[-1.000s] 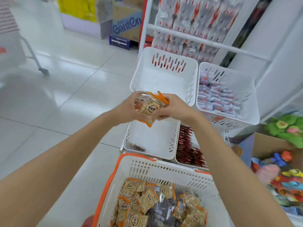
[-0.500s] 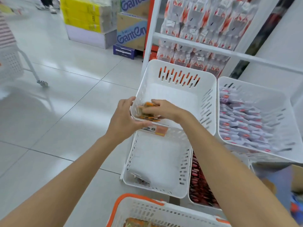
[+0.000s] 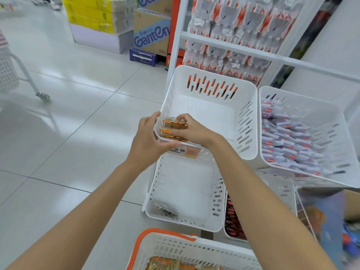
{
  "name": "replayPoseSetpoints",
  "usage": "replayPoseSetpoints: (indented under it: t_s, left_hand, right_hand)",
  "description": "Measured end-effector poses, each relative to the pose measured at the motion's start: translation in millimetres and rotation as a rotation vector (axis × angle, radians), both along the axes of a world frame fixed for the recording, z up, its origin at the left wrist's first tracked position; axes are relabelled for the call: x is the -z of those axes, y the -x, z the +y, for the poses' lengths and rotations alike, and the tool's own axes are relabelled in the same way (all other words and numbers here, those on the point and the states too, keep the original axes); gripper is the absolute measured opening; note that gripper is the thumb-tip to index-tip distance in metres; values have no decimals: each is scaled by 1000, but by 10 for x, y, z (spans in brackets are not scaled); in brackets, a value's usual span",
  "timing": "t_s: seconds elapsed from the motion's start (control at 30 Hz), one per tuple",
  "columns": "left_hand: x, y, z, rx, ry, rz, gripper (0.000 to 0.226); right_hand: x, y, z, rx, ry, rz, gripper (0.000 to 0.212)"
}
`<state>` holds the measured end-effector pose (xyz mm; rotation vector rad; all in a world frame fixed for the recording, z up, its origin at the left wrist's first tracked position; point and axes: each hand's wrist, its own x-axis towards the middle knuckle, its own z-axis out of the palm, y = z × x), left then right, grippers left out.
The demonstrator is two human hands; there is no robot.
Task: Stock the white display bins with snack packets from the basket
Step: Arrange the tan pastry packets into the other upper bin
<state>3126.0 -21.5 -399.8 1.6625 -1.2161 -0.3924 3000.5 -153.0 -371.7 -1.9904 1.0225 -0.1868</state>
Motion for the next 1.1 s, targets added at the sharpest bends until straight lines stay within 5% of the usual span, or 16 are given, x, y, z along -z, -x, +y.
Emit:
replayPoseSetpoints:
  t_s: [0.17,0.33,0.53,0.67,0.9,1.1]
  left_hand:
    - [-3,7,5,-2,-16,8,102]
    - [-47,110,87,-110,-78,-57,102]
    - [-117,506,591,-105,-110,-56,72]
    - [270,977,1136,20,-243,44,65]
    - [1247,1524,2132,122,-453,193,52]
    - [1625,1506,2553,72,-563,237,44]
  right_hand:
    - [-40,-10,37,11,-28,-42,62]
    - [-143,155,310,125,296,-161,56]
    - [-95,808,1170,383,632,-406,25]
    - [441,1430,1824,370,473,-260,21]
    - [1844,2260,2810,164,-124,198,16]
    - [2840,2095,3288,-12,-249,404,57]
